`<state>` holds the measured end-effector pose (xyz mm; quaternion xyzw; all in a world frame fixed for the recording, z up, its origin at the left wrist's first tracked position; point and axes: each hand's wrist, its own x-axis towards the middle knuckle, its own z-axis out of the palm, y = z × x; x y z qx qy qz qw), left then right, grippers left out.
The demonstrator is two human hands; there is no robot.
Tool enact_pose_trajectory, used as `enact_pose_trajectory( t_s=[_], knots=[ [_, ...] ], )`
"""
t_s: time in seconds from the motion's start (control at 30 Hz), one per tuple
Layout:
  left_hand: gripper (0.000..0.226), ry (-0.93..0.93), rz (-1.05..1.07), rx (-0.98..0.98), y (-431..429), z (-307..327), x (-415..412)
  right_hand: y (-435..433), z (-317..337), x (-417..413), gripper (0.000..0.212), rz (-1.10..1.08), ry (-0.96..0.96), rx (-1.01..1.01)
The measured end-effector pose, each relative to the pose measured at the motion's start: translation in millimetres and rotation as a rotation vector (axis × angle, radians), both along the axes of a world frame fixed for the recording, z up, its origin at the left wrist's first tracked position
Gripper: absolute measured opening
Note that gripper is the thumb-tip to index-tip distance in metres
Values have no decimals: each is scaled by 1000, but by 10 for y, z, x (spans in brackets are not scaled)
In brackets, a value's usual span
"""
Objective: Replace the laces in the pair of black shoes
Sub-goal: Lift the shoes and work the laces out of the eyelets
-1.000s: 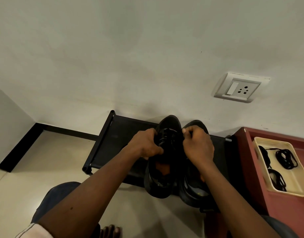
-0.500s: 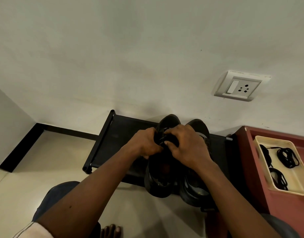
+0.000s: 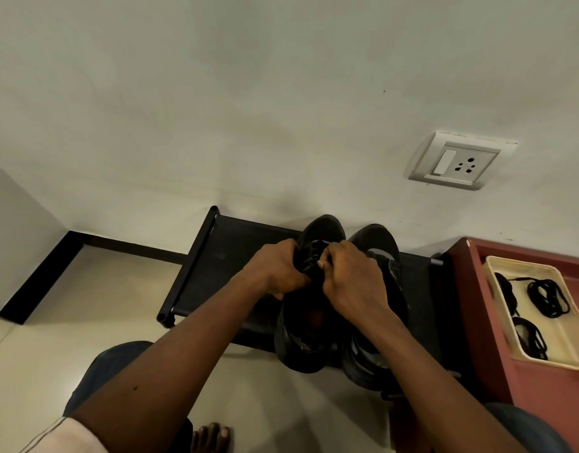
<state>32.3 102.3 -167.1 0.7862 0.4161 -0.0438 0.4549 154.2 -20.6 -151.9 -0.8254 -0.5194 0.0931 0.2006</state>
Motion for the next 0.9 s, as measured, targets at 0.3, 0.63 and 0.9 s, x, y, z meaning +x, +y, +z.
enact_pose_trajectory(
  t_s=[0.3,0.63,0.9],
  knots=[
    [67,2,-4,-38,-28,62,-19,28,-16,298,12,-298,380,179],
    [67,4,7,-12,-54,69,-13,-36,145,431,8,-399,287,216],
    [54,25,-27,43,-47,56,-3,-51,101,156,54,147,1,-86]
  ],
)
